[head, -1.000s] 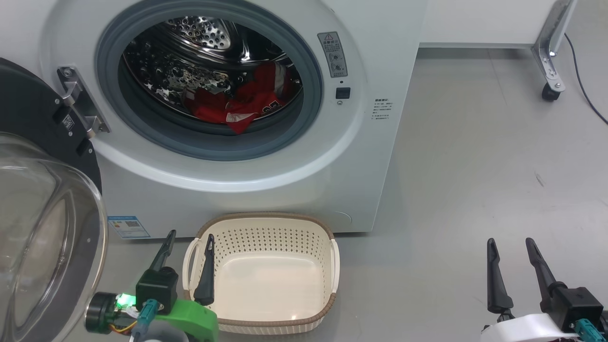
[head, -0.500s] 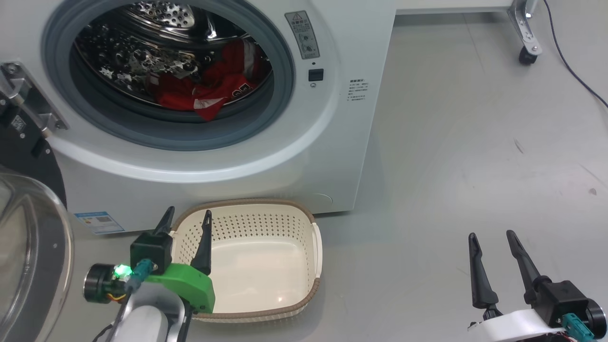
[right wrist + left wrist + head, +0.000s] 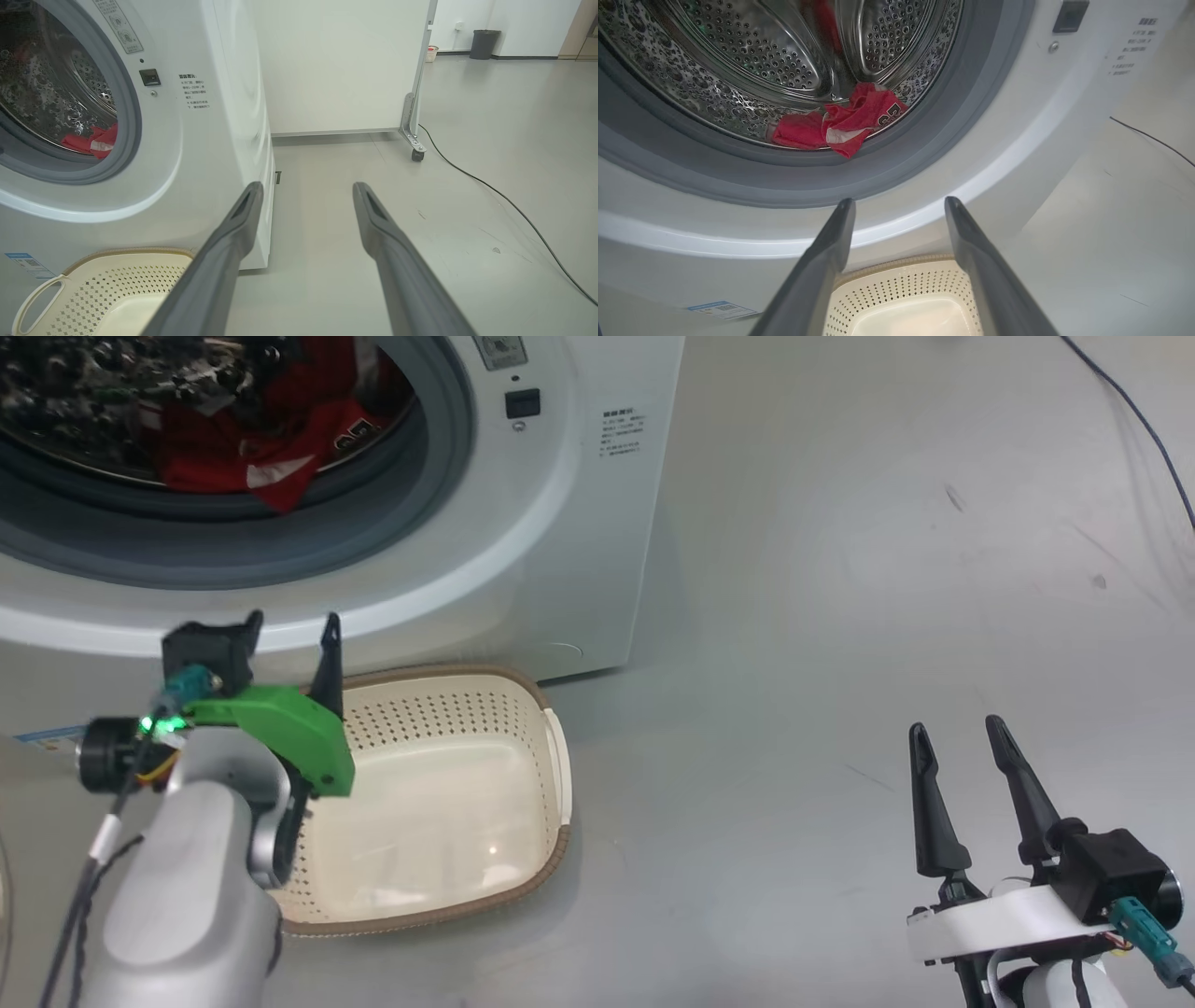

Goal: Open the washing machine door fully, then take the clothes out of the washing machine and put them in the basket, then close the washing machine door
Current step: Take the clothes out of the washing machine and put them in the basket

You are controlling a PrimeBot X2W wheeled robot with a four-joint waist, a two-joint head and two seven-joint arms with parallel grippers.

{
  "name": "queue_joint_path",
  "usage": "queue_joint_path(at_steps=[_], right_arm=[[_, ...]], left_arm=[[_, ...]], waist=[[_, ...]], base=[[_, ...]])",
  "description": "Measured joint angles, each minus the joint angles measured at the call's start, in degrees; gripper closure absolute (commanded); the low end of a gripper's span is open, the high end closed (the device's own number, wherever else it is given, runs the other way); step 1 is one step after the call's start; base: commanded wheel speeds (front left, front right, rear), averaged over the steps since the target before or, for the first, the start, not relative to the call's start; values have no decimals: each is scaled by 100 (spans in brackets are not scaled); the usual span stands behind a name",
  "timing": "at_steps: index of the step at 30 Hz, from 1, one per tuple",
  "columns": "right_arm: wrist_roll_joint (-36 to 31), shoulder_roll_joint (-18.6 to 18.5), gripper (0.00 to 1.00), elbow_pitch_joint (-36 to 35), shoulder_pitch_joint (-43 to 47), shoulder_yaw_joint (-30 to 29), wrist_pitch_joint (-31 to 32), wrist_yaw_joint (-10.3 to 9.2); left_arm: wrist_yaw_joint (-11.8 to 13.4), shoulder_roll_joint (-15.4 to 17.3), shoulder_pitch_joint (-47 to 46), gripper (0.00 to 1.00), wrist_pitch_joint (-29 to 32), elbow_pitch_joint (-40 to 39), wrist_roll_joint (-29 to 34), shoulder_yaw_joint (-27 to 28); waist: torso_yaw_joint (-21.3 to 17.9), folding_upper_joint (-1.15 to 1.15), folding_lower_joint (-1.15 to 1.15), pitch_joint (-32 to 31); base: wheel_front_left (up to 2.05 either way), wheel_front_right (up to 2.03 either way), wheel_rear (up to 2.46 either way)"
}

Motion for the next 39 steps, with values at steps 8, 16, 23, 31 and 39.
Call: queue_joint_path(at_steps=[8,16,23,31,39], right_arm=[[267,-1,0,-69,-428,53,0,43],[646,-2,0,-76,-816,209,0,38],[924,-1,0,-36,-1061,334,0,-10],[1103,2,0,22,-1284,410,0,-53],[1192,10,0,98,-1507,482,0,-54]], left_arm=[[-24,433,-1299,0,698,203,0,209],[-23,948,-2266,0,1210,356,35,372],[-23,1545,-2908,0,1561,432,363,414],[-75,1849,-3389,0,1869,614,519,357],[51,1961,-3587,0,1957,898,568,497]], waist=[[-416,0,0,706],[-764,0,0,1332],[-1131,0,0,1776],[-1499,0,0,2218],[-1738,0,0,2508]], base=[[0,0,0],[0,0,0],[0,0,0],[0,0,0],[0,0,0]])
